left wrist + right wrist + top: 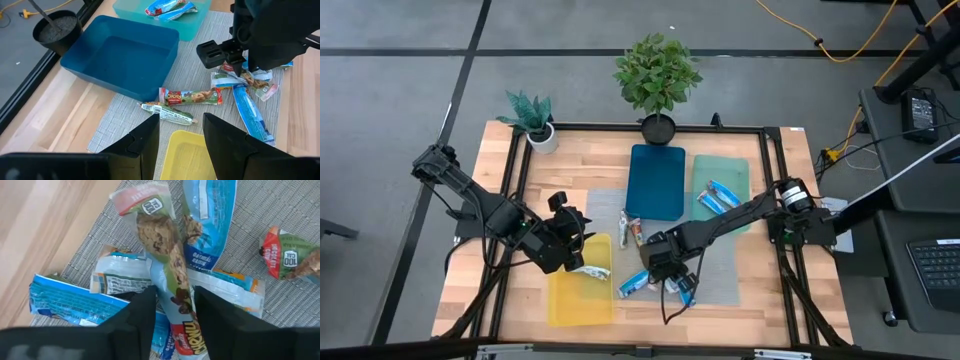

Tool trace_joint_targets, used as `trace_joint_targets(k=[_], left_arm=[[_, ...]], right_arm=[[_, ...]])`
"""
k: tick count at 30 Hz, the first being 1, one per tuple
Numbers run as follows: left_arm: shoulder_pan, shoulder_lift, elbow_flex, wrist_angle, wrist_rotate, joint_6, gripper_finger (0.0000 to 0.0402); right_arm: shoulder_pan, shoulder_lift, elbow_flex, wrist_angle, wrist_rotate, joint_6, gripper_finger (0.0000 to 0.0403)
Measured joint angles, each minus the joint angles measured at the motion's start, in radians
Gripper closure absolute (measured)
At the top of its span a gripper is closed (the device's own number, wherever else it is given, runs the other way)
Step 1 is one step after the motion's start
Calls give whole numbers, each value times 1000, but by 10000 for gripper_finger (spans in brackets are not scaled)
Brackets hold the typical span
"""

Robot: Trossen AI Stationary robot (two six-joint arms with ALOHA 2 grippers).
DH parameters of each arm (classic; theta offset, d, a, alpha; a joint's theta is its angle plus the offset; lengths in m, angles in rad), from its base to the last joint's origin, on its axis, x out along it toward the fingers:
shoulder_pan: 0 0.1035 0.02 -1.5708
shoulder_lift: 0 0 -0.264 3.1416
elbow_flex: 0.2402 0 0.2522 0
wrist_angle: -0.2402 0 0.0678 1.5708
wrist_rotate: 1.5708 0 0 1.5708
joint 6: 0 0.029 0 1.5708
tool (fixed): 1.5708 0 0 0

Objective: Pick and place Granola Bars by type
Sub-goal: Put the red granola bar into the green bin

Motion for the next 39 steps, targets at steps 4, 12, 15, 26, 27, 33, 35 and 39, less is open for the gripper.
trace_joint_targets(k=[4,12,15,26,27,33,35,39], left_arm=[[0,0,0,0,0,-1,258],[0,0,0,0,0,-2,258],[0,0,0,0,0,2,258],[0,0,0,0,-3,7,258],[0,0,0,0,-3,8,258],[0,0,0,0,-4,9,258],[0,0,0,0,-4,13,258],[0,0,0,0,-4,17,258]], right_arm=[[-1,0,0,1,0,0,319],[-2,-3,4,-17,1,8,392],[-9,-4,32,-78,26,26,377],[-83,-64,252,-372,62,140,397],[-87,-79,263,-372,77,153,394],[-97,-143,292,-336,140,164,385],[-97,-142,288,-326,130,161,385],[-97,-141,214,-259,67,153,369]])
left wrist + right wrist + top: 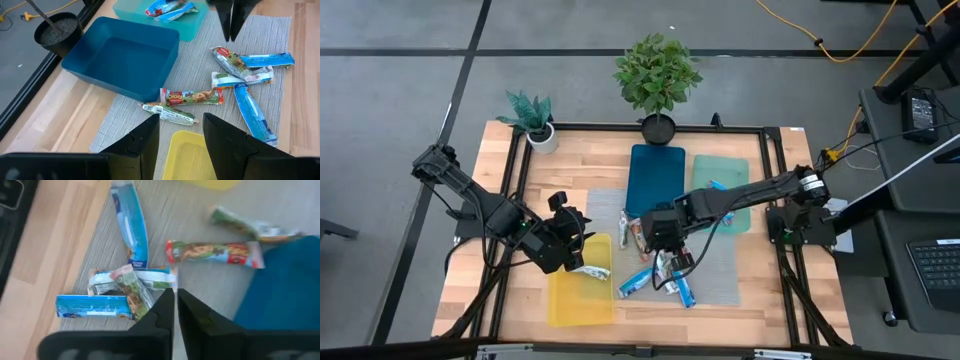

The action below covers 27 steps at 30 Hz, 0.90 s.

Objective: Pick and place Granola Bars by type
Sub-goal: Put the red granola bar into the green bin

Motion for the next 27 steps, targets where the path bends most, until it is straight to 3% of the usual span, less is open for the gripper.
trace_joint_targets(k=[7,14,18,27], left_arm=[[0,0,0,0,0,0,258],[0,0,0,0,0,0,258],[0,0,0,0,0,0,258],[0,0,0,0,0,0,258]], right_arm=[[11,1,-127,20,-37,-16,259],[30,1,-251,191,-82,74,138],[34,1,-306,268,-77,112,114],[51,1,-418,372,-85,143,112]])
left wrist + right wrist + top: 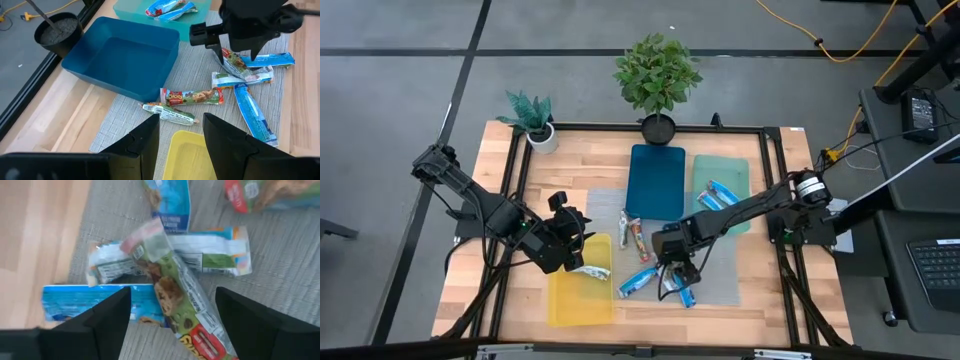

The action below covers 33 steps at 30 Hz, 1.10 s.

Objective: Pick and place Granola Bars by type
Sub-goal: Put the red granola bar into the green bin

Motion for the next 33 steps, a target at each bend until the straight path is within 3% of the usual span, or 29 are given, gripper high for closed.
trace_joint_targets(k=[6,23,27,33], left_arm=[[0,0,0,0,0,0,258],[2,0,0,0,-1,0,258],[2,0,0,0,-1,0,258],[1,0,0,0,-1,-2,258]], right_arm=[[0,0,-33,79,30,25,117],[0,0,-109,166,-8,72,195],[0,0,-109,174,-8,71,234],[0,0,-109,177,-9,85,325]])
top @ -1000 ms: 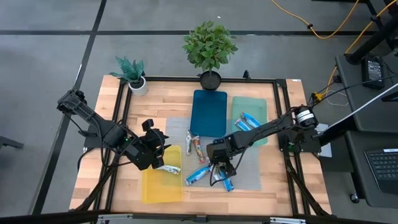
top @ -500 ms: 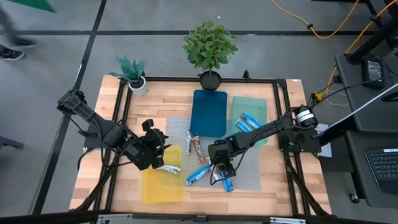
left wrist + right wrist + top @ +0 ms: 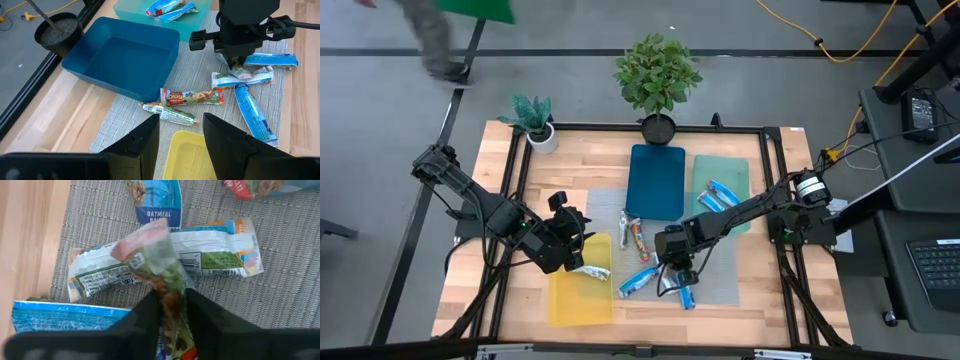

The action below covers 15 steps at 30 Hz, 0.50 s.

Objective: Pick and place Granola Bars by type
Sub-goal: Put the red granola bar into the green bin

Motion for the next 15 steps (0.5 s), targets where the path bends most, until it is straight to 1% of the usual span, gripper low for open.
trace_joint_targets(k=[3,5,7,10,13,15], left_arm=[[0,0,0,0,0,-7,258],[0,0,0,0,0,-7,258],[0,0,0,0,0,-7,258],[0,0,0,0,0,-7,258],[0,0,0,0,0,-7,258],[0,0,0,0,1,-7,258]], right_arm=[[-3,0,11,-10,-24,20,370],[-4,0,37,-25,-46,20,388],[-6,0,76,-74,-46,13,391],[-18,-12,143,-175,-10,7,377],[-35,-48,208,-272,53,-2,374],[-47,-76,256,-335,95,-2,382]])
